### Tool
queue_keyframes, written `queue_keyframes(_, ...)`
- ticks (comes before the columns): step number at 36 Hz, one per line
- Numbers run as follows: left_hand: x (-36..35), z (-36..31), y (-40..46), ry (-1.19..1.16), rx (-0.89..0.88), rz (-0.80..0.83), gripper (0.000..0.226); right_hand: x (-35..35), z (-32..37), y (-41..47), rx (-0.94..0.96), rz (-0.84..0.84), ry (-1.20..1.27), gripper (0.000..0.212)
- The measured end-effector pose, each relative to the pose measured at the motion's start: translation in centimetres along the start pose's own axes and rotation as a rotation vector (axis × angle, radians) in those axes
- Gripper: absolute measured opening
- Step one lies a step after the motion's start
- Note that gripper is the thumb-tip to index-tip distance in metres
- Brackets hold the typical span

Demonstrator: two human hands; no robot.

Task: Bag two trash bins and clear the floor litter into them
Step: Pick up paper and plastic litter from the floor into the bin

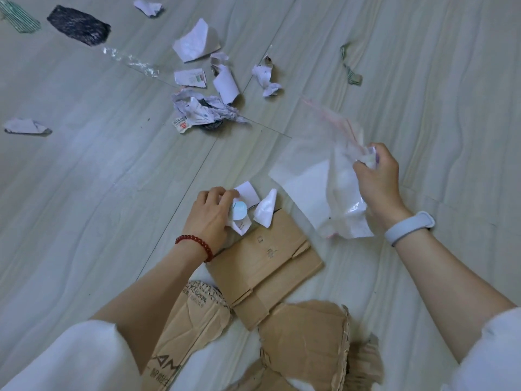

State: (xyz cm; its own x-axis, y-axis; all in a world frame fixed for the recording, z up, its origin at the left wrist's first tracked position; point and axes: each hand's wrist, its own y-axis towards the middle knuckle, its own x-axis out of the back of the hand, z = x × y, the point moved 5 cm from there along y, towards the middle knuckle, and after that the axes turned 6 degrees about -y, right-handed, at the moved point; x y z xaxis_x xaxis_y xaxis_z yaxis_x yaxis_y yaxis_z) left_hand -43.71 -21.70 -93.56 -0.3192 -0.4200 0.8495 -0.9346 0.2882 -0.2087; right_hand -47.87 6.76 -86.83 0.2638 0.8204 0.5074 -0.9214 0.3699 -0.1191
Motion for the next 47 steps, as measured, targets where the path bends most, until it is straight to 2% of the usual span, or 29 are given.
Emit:
queue_keyframes(3, 0.9, -0.3, -0.1, -0.117, 0.085, -0.007, 0.07, 0.1, 0.6, -0.8, -0.046, 0.104, 0.085, 0.027)
queue_keyframes(6, 2.9, 0.4, -0.9, -0.236, 0.169, -0.133, 0.061, -0.9, 1.3, -1.9, -0.049, 0.33, 0.058, 0.014)
queue_keyframes(8, 4.3, 1.8, -2.1, -0.275, 0.229, -0.25, 0.052, -2.4, 2.2, -2.9, 0.044, 0.51, -0.084, 0.02)
queue_keyframes(10, 5.7, 3.2, -3.5, -0.328, 0.299, -0.335, 0.044, -4.6, 3.3, -4.3, 0.156, 0.658, -0.255, 0.016)
queue_keyframes(14, 8.4, 6.6, -6.2, -0.323, 0.46, -0.413, 0.036, -9.7, 4.6, -7.7, 0.399, 0.785, -0.533, 0.013)
queue_keyframes(16, 9.4, 8.4, -7.4, -0.321, 0.525, -0.45, 0.029, -11.9, 4.9, -9.9, 0.501, 0.868, -0.614, 0.019)
queue_keyframes(19, 10.3, 11.1, -9.7, -0.293, 0.601, -0.434, 0.021, -14.7, 4.7, -13.0, 0.635, 0.923, -0.874, 0.027)
queue_keyframes(22, 10.3, 13.3, -12.0, -0.214, 0.604, -0.304, 0.01, -17.3, 3.9, -15.3, 0.646, 0.978, -0.993, 0.032)
queue_keyframes(26, 11.2, 15.6, -15.0, -0.113, 0.608, -0.23, 0.021, -18.9, 3.9, -16.2, 0.646, 0.954, -1.015, 0.044)
queue_keyframes(33, 14.1, 17.2, -18.6, -0.139, 0.652, -0.346, 0.037, -19.4, 4.2, -16.2, 0.559, 0.898, -1.005, 0.042)
queue_keyframes(37, 15.2, 17.0, -19.9, -0.189, 0.618, -0.345, 0.029, -19.7, 4.7, -16.2, 0.545, 0.849, -1.044, 0.042)
queue_keyframes(40, 16.4, 17.1, -21.1, -0.219, 0.596, -0.366, 0.021, -19.8, 6.7, -16.5, 0.61, 0.728, -1.067, 0.034)
queue_keyframes(44, 19.2, 17.7, -23.5, -0.206, 0.574, -0.404, 0.008, -20.1, 12.1, -17.9, 0.744, 0.559, -0.933, 0.038)
queue_keyframes(47, 22.4, 18.1, -25.9, -0.191, 0.55, -0.482, 0.011, -21.6, 17.1, -20.0, 0.834, 0.544, -0.854, 0.043)
